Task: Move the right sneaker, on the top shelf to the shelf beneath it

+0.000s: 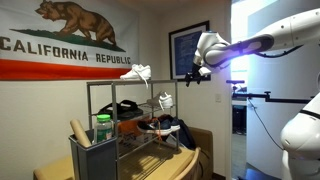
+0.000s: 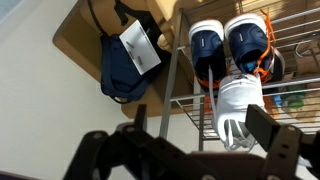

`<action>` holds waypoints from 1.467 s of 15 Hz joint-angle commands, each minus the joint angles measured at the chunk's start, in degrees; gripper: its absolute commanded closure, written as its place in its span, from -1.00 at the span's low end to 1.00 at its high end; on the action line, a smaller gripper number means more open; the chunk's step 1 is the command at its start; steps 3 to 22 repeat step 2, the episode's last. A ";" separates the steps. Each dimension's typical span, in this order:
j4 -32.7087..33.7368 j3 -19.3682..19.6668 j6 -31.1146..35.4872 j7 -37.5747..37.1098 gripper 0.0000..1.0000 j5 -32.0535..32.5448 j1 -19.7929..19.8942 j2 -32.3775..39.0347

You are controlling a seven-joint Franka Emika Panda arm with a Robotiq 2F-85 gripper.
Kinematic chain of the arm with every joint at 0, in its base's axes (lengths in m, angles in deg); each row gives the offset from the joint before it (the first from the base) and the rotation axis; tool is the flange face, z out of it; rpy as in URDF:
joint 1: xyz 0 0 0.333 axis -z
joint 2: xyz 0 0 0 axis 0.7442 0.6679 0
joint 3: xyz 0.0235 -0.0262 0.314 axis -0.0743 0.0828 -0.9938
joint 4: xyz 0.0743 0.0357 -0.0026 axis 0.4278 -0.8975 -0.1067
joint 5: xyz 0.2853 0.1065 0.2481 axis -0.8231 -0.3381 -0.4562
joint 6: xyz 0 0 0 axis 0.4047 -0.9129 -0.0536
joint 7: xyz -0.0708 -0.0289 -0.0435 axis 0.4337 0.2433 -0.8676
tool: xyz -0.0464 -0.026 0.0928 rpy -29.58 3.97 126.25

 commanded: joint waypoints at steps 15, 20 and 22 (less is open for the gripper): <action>0.13 -0.04 -0.10 0.08 -1.00 -0.08 0.06 0.05; 0.13 -0.04 -0.10 0.08 -1.00 -0.08 0.06 0.05; 0.13 -0.04 -0.10 0.08 -1.00 -0.08 0.06 0.05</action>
